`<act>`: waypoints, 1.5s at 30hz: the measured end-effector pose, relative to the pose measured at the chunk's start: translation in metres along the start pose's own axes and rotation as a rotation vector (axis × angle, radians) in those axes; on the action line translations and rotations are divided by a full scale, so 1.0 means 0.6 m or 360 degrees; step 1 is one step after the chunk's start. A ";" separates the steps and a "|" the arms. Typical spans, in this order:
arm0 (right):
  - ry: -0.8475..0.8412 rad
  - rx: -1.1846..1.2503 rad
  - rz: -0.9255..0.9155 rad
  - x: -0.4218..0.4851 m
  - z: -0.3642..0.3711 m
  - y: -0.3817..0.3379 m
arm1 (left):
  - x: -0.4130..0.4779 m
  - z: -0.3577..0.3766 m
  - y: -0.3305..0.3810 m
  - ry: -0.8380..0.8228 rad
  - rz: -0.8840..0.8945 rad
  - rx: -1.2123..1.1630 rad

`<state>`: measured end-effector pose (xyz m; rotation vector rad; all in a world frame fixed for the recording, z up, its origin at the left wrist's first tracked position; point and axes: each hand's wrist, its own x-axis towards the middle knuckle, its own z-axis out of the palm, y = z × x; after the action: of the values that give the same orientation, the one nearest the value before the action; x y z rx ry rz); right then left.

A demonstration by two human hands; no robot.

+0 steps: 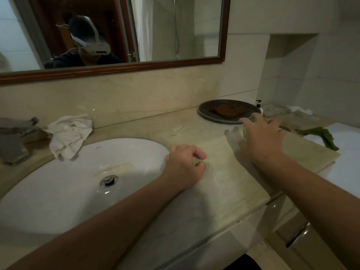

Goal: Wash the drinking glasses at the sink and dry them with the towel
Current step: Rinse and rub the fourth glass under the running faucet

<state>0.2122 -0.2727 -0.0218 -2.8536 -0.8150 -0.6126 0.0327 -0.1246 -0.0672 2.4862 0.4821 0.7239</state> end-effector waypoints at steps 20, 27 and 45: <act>-0.0349 0.1413 -0.1027 -0.123 -0.099 -0.370 | -0.079 -0.204 -0.125 0.0196 -0.0426 -0.0837; -0.1241 0.2037 -0.1111 -0.120 -0.083 -0.488 | -0.142 -0.294 -0.202 0.0313 -0.0809 -0.0878; -0.0957 0.2136 -0.0991 0.001 -0.050 -0.804 | -0.136 -0.369 -0.390 0.0897 -0.1069 -0.1207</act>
<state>-0.0523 0.1310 0.0038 -1.4713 -1.4330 0.6327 -0.2038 0.1085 -0.0667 1.2827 0.9598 1.0533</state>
